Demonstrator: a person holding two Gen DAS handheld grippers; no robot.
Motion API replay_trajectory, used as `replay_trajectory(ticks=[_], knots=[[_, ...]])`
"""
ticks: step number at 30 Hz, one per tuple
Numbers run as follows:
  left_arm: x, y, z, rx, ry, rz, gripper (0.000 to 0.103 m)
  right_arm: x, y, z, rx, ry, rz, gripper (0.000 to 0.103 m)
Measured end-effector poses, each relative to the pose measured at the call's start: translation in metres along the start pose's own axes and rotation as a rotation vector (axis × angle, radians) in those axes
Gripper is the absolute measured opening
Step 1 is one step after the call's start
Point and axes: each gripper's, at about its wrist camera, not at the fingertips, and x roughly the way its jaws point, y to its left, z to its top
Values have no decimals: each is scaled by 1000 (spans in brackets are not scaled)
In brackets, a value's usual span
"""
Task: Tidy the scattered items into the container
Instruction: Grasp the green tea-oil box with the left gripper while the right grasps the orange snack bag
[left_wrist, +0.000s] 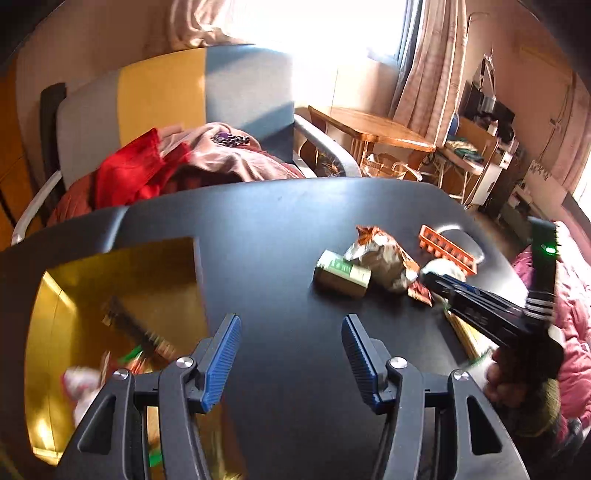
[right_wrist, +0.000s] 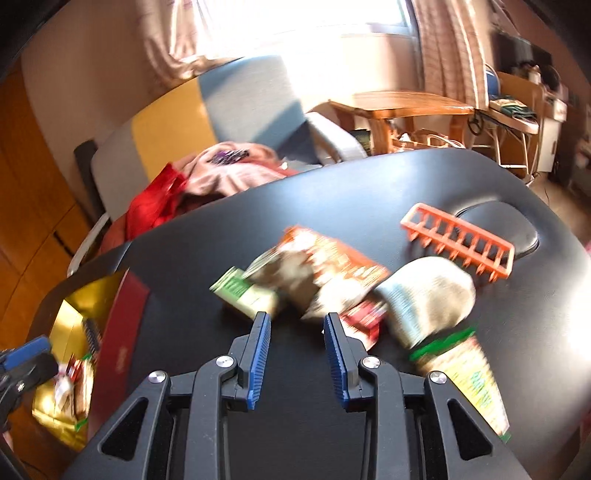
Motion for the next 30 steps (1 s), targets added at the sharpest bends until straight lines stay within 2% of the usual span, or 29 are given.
replay_trajectory(ticks=[5, 10, 14, 16, 17, 22, 30], knots=[[58, -16, 40, -95, 75, -28, 58, 35, -12, 31, 20, 47, 45, 33], [118, -15, 66, -196, 141, 12, 58, 73, -21, 62, 39, 100, 96, 37], [152, -14, 74, -223, 183, 56, 58, 102, -27, 84, 54, 145, 144, 39], [164, -14, 75, -224, 199, 73, 58, 113, -24, 81, 48, 177, 179, 42], [167, -14, 75, -217, 207, 85, 58, 118, -22, 79, 42, 193, 195, 49], [174, -19, 63, -154, 226, 140, 58, 116, -13, 64, -20, 216, 219, 50], [150, -26, 33, -68, 194, 171, 58, 88, -6, 32, -31, 241, 206, 52]])
